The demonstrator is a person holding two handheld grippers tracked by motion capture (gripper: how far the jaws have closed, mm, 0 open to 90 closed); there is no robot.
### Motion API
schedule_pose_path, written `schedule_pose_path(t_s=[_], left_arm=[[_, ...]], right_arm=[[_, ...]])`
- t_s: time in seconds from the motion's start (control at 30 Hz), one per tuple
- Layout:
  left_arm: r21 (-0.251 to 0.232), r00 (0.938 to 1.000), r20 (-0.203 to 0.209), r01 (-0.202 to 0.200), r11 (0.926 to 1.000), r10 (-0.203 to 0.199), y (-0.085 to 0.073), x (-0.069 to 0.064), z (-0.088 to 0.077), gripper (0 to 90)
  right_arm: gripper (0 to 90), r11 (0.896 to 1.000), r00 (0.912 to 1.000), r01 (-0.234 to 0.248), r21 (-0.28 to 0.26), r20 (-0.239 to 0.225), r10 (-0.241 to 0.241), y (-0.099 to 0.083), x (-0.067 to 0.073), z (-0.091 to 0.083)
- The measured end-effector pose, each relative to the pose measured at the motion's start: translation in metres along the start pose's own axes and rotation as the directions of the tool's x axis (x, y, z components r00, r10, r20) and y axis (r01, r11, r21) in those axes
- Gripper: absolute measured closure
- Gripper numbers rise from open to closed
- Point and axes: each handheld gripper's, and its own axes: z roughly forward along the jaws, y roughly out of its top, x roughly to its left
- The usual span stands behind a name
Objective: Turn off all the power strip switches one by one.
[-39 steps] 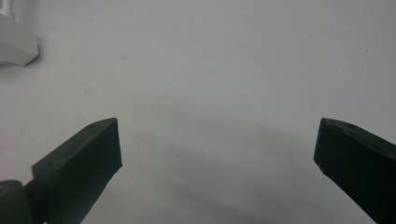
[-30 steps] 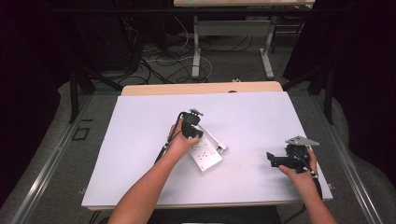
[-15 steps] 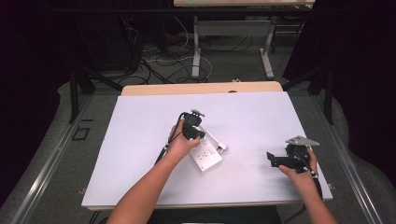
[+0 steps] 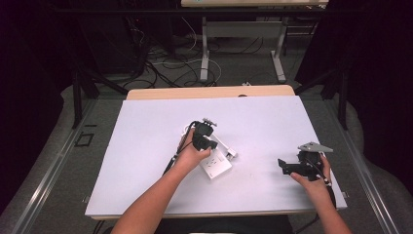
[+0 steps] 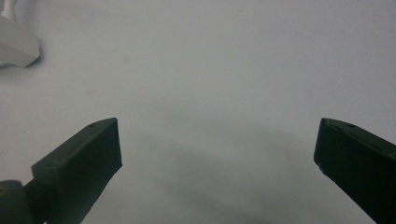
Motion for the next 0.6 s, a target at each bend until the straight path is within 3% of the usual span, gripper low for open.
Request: schedule_pose_path(t_s=[0.6], left_arm=[[0.024, 1.0, 0.0, 0.002, 0.9997, -0.002, -0.0031, -0.0043, 0.0061, 90.0]], right_arm=[[0.1, 1.0, 1.0, 0.001, -0.005, 0.002, -0.001, -0.0001, -0.0007, 0.0003]])
